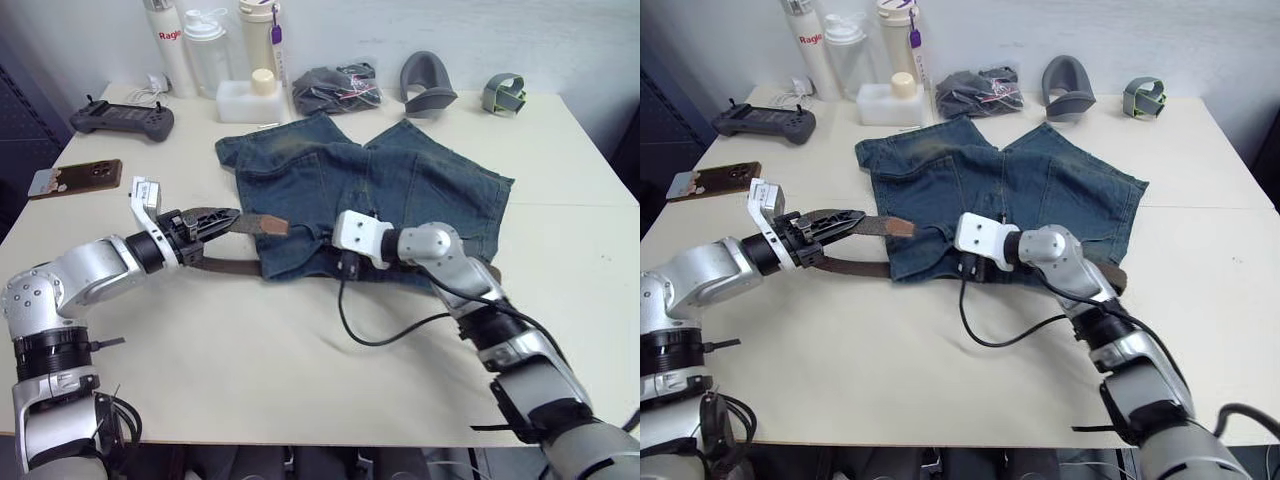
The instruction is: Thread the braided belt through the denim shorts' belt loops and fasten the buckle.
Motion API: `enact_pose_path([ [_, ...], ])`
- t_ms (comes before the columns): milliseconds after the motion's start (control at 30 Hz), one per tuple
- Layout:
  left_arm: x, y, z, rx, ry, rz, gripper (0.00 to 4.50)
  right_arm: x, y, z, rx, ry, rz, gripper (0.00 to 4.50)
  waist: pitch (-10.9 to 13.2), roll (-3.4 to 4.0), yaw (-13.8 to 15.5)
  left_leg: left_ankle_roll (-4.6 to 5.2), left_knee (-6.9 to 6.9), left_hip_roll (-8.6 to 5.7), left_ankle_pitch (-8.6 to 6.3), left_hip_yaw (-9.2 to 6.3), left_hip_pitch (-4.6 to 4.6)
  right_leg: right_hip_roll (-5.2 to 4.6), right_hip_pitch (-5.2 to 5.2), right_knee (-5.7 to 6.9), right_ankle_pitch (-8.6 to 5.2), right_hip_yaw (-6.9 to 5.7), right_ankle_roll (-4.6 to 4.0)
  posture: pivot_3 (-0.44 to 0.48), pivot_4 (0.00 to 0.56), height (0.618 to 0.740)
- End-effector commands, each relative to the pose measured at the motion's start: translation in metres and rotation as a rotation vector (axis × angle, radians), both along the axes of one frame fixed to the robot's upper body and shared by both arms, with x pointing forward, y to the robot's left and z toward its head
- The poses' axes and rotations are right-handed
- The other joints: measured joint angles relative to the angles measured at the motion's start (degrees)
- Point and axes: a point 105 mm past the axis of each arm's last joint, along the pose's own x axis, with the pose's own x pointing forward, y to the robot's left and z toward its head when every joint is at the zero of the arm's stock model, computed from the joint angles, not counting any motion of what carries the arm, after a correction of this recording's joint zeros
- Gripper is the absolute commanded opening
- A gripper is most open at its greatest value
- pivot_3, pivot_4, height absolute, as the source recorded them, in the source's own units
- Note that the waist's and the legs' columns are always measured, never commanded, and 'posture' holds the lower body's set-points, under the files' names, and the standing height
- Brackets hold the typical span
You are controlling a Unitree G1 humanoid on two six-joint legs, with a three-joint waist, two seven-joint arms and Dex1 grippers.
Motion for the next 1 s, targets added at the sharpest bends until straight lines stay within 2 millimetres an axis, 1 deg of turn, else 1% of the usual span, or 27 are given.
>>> enact_pose_path([
  [33, 0.018, 0.017, 0.022, 0.067, -0.085, 0.090, 0.00, 0.020, 0.011, 0.016, 0.085, -0.096, -0.074, 0.07, 0.0, 0.00, -0.2, 0.00, 0.02, -0.04, 0.00, 0.01, -0.01, -0.02, -0.05, 0.09, 0.00, 0.01, 0.00, 0.000, 0.150, 0.648],
  [100, 0.025, 0.020, 0.026, 0.085, -0.103, 0.101, 0.00, 0.023, 0.014, 0.019, 0.101, -0.114, -0.081, 0.07, 0.0, 0.00, -0.4, 0.01, -0.01, -0.11, -0.01, 0.09, -0.07, -0.03, -0.25, 0.25, 0.00, 0.16, 0.00, 0.000, 0.150, 0.648],
  [167, 0.028, 0.021, 0.028, 0.095, -0.114, 0.097, 0.00, 0.020, 0.015, 0.016, 0.082, -0.101, -0.053, 0.07, 0.0, 0.00, -0.4, 0.01, -0.07, -0.16, -0.01, 0.11, -0.07, 0.02, -0.34, 0.34, 0.00, 0.39, 0.00, 0.000, 0.150, 0.648],
  [267, 0.030, 0.018, 0.029, 0.102, -0.122, 0.071, 0.00, 0.003, 0.011, 0.006, 0.034, -0.038, 0.030, 0.07, 0.0, -0.01, -0.4, 0.04, -0.16, -0.19, 0.00, 0.26, -0.10, 0.09, -0.56, 0.42, 0.00, 0.79, 0.01, 0.000, 0.150, 0.648],
  [333, 0.029, 0.014, 0.028, 0.097, -0.123, 0.045, 0.00, -0.009, 0.007, 0.007, 0.035, -0.005, 0.060, 0.07, 0.0, -0.01, -0.4, 0.05, -0.19, -0.28, 0.01, 0.26, -0.11, 0.14, -0.68, 0.57, 0.00, 1.13, 0.01, 0.000, 0.150, 0.648],
  [367, 0.028, 0.010, 0.027, 0.094, -0.118, 0.021, 0.00, -0.018, 0.005, 0.009, 0.033, 0.017, 0.083, 0.94, 0.0, -0.01, -0.4, 0.05, -0.21, -0.30, 0.01, 0.25, -0.10, 0.13, -0.70, 0.60, 0.00, 1.22, 0.01, 0.000, 0.150, 0.648],
  [433, 0.024, 0.003, 0.023, 0.090, -0.107, -0.026, 0.00, -0.032, 0.003, 0.012, 0.032, 0.043, 0.116, 1.72, 0.0, -0.01, -0.4, 0.05, -0.25, -0.30, 0.01, 0.22, -0.11, 0.14, -0.70, 0.56, 0.00, 1.26, 0.01, 0.000, 0.150, 0.648],
  [500, 0.022, -0.003, 0.019, 0.090, -0.091, -0.065, 0.00, -0.043, 0.001, 0.015, 0.034, 0.063, 0.131, 2.65, 0.0, -0.02, -0.4, 0.06, -0.25, -0.31, 0.01, 0.23, -0.10, 0.13, -0.70, 0.54, 0.00, 1.29, 0.01, 0.000, 0.150, 0.648],
  [533, 0.021, -0.006, 0.017, 0.091, -0.085, -0.080, 0.00, -0.047, 0.000, 0.017, 0.041, 0.080, 0.138, 2.99, 0.0, -0.02, -0.4, 0.07, -0.25, -0.30, 0.02, 0.23, -0.11, 0.13, -0.69, 0.51, 0.00, 1.28, 0.01, 0.000, 0.150, 0.648],
  [567, 0.021, -0.009, 0.016, 0.092, -0.081, -0.092, 0.00, -0.050, -0.001, 0.020, 0.050, 0.095, 0.138, 3.52, 0.0, -0.02, -0.4, 0.08, -0.25, -0.30, 0.03, 0.24, -0.10, 0.13, -0.69, 0.50, 0.00, 1.29, 0.01, 0.000, 0.150, 0.648],
  [633, 0.019, -0.014, 0.015, 0.086, -0.073, -0.117, 0.00, -0.054, -0.006, 0.029, 0.071, 0.110, 0.132, 4.32, 0.0, -0.02, -0.4, 0.08, -0.25, -0.29, 0.04, 0.23, -0.10, 0.12, -0.69, 0.49, 0.00, 1.29, 0.02, 0.000, 0.150, 0.648],
  [733, 0.019, -0.021, 0.013, 0.076, -0.057, -0.143, 0.00, -0.056, -0.015, 0.049, 0.116, 0.112, 0.117, 4.32, 0.0, -0.02, -0.4, 0.08, -0.29, -0.28, 0.04, 0.24, -0.09, 0.13, -0.69, 0.46, 0.00, 1.28, 0.02, 0.000, 0.150, 0.648],
  [800, 0.021, -0.025, 0.009, 0.077, -0.037, -0.140, 0.00, -0.056, -0.023, 0.062, 0.155, 0.112, 0.089, 4.32, 0.0, -0.03, -0.3, 0.08, -0.29, -0.28, 0.04, 0.23, -0.10, 0.12, -0.69, 0.45, 0.00, 1.28, 0.02, 0.000, 0.150, 0.648],
  [867, 0.024, -0.030, 0.002, 0.080, -0.010, -0.127, 0.00, -0.056, -0.032, 0.070, 0.166, 0.108, 0.064, 4.32, 0.0, -0.03, -0.1, 0.09, -0.33, -0.28, 0.05, 0.24, -0.10, 0.11, -0.65, 0.31, 0.01, 1.28, 0.04, 0.000, 0.150, 0.648],
  [933, 0.026, -0.034, -0.006, 0.089, 0.025, -0.112, 0.00, -0.058, -0.039, 0.075, 0.165, 0.105, 0.039, 4.32, 0.0, -0.04, 0.4, 0.11, -0.33, -0.30, 0.06, 0.23, -0.10, 0.10, -0.59, 0.25, 0.03, 1.28, 0.08, 0.000, 0.150, 0.648],
  [1000, 0.032, -0.034, -0.023, 0.139, 0.097, -0.057, 0.00, -0.060, -0.046, 0.079, 0.157, 0.100, 0.020, 4.32, 0.0, -0.06, 0.9, 0.12, -0.33, -0.29, 0.07, 0.23, -0.10, 0.11, -0.58, 0.18, 0.04, 1.28, 0.10, 0.000, 0.150, 0.648],
])
